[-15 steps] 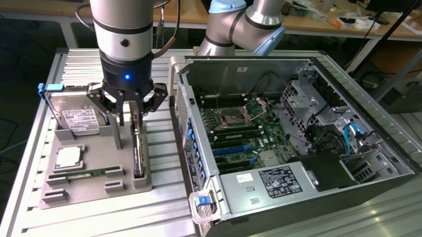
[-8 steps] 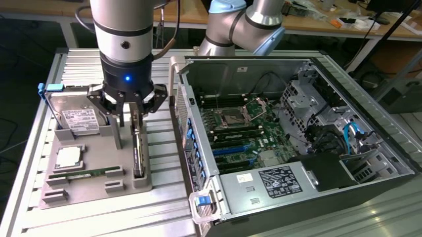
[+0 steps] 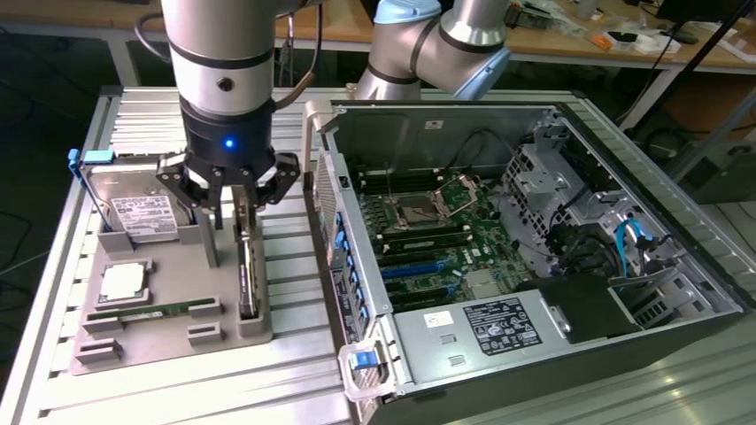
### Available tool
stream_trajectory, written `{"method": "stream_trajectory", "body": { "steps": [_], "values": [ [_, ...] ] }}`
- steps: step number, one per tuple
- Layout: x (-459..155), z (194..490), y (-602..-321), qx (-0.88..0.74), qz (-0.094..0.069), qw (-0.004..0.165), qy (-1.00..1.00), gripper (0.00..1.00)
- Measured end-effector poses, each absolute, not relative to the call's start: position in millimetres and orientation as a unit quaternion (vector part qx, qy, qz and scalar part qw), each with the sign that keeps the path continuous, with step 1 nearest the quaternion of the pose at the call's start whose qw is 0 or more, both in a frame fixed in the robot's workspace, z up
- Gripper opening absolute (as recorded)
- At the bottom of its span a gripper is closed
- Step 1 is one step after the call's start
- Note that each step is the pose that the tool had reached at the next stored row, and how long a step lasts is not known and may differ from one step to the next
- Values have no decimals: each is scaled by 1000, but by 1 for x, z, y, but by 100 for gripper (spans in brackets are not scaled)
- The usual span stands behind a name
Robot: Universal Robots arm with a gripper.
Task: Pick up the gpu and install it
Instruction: 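Pick up the gpu and move the gpu toward the slot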
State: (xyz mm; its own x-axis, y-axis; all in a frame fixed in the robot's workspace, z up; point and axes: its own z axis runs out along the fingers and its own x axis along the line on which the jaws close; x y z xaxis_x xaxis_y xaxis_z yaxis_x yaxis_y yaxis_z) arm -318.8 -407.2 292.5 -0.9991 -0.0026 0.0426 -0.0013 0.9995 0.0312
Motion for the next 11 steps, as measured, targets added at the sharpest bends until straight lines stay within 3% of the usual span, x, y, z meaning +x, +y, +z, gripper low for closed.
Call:
{"method": "stream_trajectory", "body": {
  "steps": [11],
  "values": [
    [-319,288,-407,4,-15,21,-1000,42]
  ]
}}
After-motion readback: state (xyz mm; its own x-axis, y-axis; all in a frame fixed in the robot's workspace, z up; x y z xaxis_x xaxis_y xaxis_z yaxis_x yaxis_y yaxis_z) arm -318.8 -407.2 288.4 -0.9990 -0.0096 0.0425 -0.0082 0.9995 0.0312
